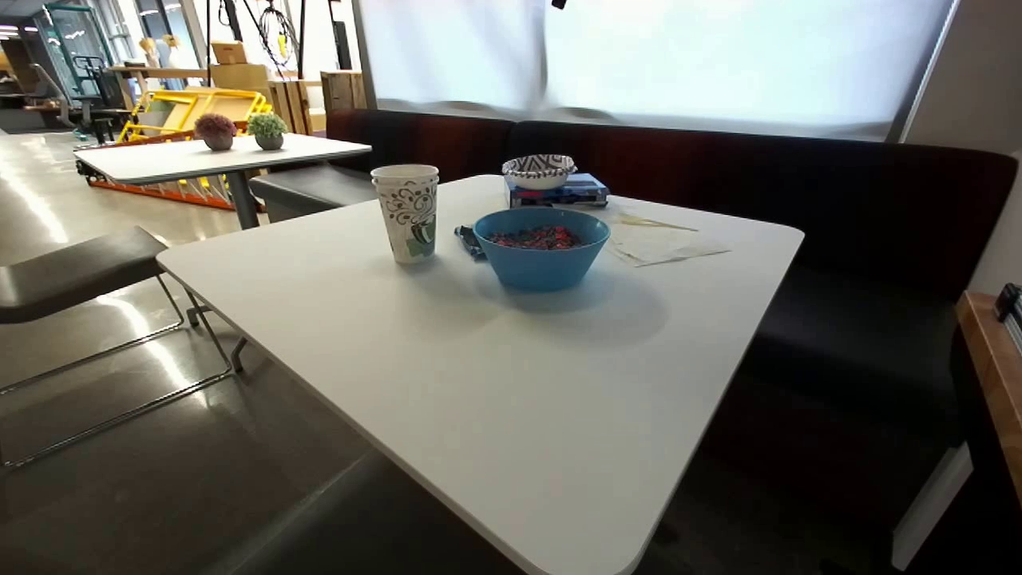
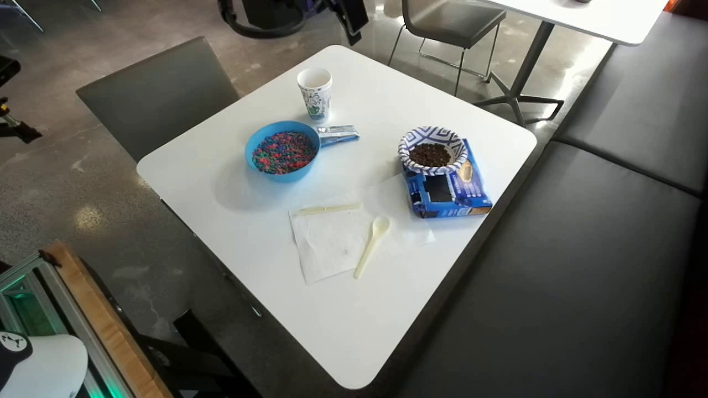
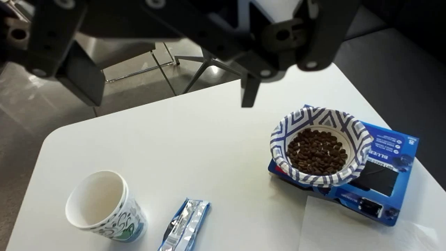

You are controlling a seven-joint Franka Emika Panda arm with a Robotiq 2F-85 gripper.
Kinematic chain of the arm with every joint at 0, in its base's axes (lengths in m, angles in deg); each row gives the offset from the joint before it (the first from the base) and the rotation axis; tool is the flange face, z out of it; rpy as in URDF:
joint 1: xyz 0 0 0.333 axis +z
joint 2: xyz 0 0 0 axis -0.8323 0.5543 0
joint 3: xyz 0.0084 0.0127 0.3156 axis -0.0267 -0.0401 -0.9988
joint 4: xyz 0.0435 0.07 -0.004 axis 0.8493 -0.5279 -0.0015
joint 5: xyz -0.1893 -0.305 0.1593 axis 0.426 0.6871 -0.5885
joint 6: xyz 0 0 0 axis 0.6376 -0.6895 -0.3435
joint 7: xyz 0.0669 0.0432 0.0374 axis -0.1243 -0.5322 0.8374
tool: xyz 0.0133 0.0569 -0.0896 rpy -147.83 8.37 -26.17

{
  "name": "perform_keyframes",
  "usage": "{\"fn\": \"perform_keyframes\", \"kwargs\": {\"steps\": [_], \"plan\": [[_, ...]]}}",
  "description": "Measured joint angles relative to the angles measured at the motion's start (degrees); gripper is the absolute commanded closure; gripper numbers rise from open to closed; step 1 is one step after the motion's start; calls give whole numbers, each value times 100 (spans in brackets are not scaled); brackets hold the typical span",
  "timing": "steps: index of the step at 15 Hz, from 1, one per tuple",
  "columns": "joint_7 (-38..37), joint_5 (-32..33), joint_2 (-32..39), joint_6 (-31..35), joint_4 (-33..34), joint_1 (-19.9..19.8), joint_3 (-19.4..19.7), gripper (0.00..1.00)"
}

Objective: Move the blue plastic to the right

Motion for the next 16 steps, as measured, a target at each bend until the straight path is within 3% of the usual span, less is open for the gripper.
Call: {"fn": "perform_keyframes", "kwargs": {"steps": [6, 11, 16], "plan": [[-383, 12, 920, 382, 320, -10, -134, 0], [-923, 496, 1602, 296, 497, 8, -133, 0], [-977, 563, 1765, 257, 661, 8, -125, 0]]}}
